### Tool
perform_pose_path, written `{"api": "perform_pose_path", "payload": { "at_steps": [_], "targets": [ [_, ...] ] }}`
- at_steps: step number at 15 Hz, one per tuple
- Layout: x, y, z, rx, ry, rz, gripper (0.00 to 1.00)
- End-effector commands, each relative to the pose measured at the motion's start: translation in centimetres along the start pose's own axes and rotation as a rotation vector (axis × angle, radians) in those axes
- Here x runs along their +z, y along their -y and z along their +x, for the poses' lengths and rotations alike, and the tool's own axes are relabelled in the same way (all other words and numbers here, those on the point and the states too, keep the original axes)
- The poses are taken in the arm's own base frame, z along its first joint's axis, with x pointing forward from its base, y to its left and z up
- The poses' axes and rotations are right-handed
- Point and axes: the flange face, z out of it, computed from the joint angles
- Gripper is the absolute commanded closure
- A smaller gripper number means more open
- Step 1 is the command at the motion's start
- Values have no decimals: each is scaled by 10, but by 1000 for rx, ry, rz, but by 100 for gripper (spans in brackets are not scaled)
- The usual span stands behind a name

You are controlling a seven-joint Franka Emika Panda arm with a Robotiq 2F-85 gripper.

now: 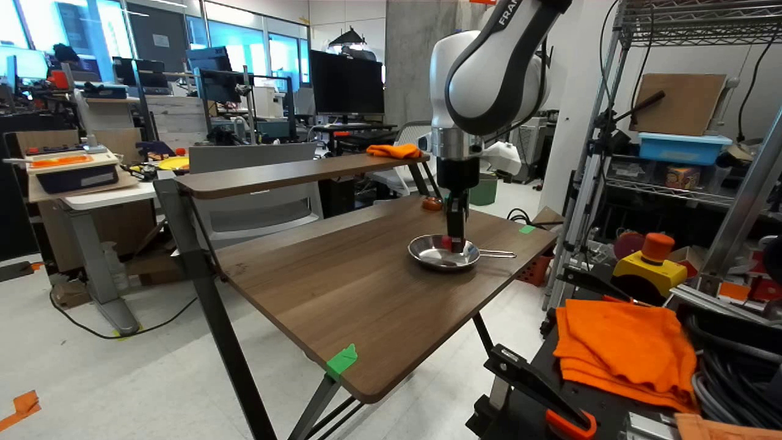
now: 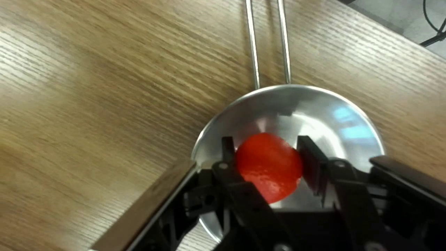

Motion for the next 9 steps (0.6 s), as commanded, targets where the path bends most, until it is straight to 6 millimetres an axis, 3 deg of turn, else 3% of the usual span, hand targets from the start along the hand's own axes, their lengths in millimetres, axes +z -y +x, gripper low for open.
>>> {"api": "perform_pose_path", "payload": {
  "at_steps": [1,9],
  "targets": [
    [-25,1,1,39,-30,-24,78],
    [-63,4,1,199,-105,-92,78]
  ]
}}
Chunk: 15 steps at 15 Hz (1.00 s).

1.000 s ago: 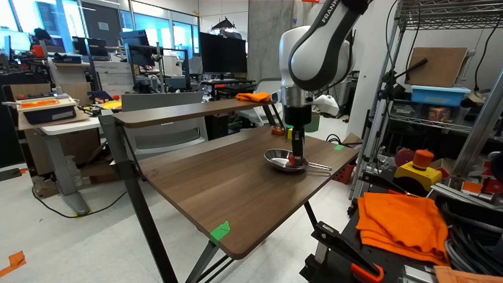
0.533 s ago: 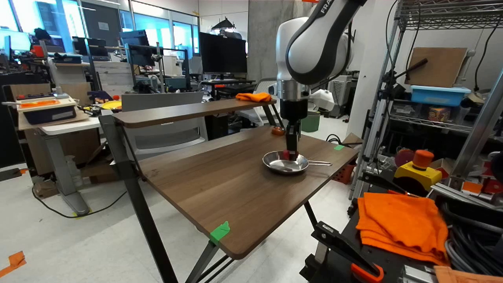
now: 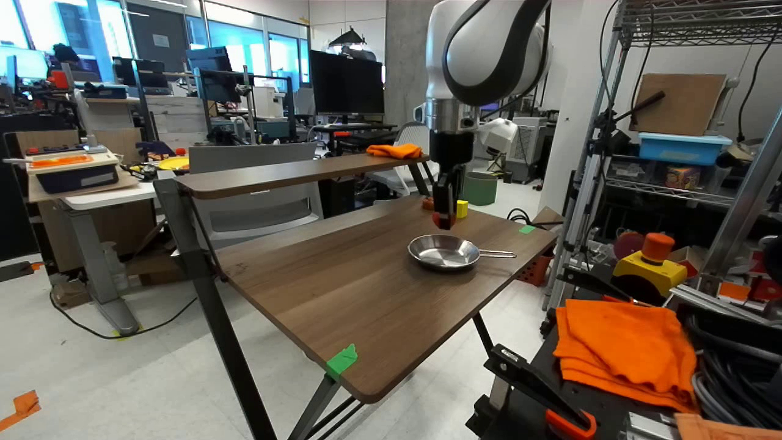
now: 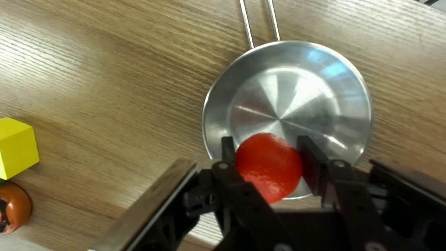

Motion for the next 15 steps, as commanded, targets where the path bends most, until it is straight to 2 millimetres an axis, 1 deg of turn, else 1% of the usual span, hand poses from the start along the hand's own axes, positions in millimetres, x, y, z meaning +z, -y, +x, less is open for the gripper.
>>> {"api": "perform_pose_path", "payload": {
  "at_steps": [1,4,6,12,15],
  "targets": [
    [-24,-3,-10,106,-54,-57,78],
    [-38,-16,-19,196,-86,-99,78],
    [-46,-29,-29,252,-96,-120,78],
    [-61,-72,-60,433,-104,-137,78],
    [-67,-85,-71,486,-118,-130,78]
  ]
}}
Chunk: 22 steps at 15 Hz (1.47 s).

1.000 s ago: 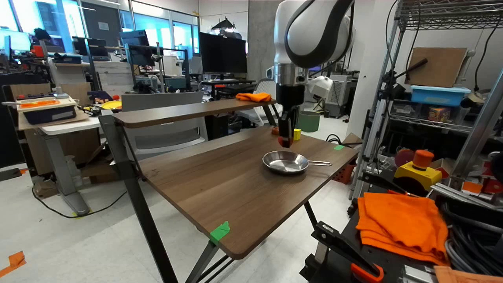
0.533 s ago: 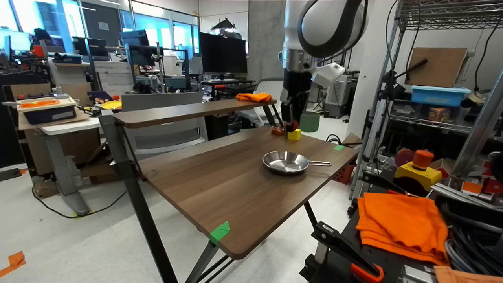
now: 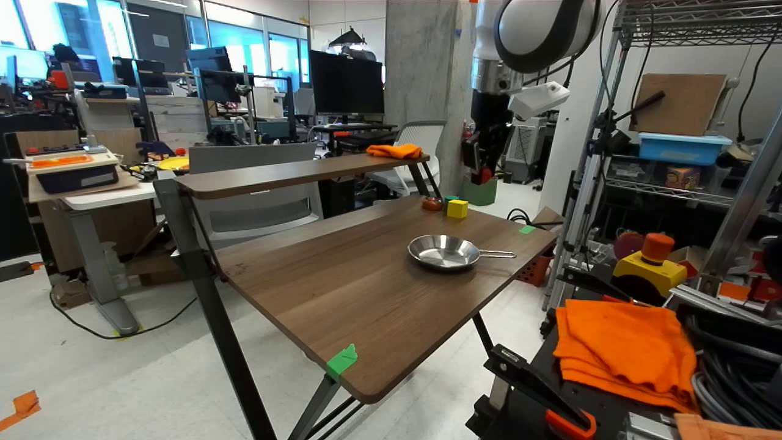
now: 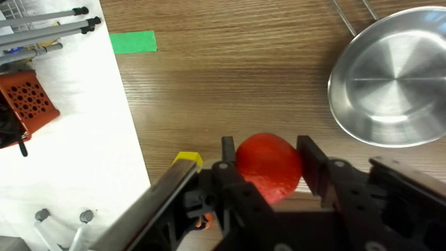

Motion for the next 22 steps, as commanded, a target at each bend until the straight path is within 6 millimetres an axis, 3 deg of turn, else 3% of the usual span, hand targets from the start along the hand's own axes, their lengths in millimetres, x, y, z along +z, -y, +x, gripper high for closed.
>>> {"api": "perform_pose_path", "payload": {
  "at_steps": [1,6,11,15,22],
  "targets": [
    [-13,-14,-9,60,-46,31,78],
    [-22,-29,-7,120,-159,37,78],
    [-5,-33,-11,172,-111,36,78],
    [-10,-49,-9,243,-122,33,78],
    [-11,-97,15,409,-66,28,78]
  ]
}}
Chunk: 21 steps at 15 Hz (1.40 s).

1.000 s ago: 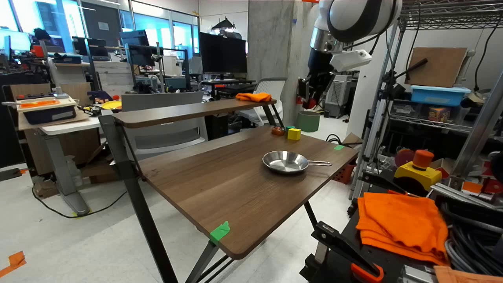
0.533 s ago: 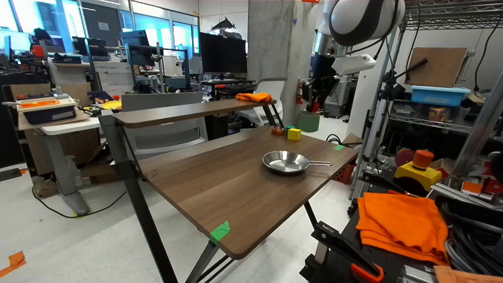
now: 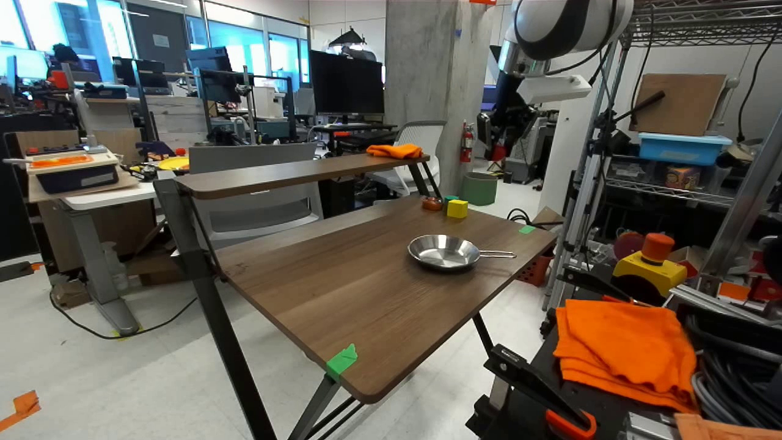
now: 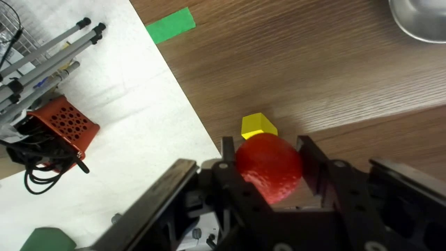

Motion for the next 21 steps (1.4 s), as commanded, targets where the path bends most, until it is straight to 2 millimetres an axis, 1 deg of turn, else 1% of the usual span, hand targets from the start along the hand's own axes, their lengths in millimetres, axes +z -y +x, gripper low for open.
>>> {"api": "perform_pose_path", "payload": {
  "at_steps": [1,5,9,12,13,16,19,21],
  "targets": [
    [7,-18,27,94,63,-8,78],
    [23,-36,48,167,144,-58,78],
    [50,-53,64,223,210,-118,78],
    [67,-57,71,228,254,-126,78],
    [70,-56,72,223,270,-110,78],
    [68,-46,74,205,290,-31,78],
    [69,-38,73,201,348,98,78],
    [73,-37,72,192,396,116,78]
  ]
}}
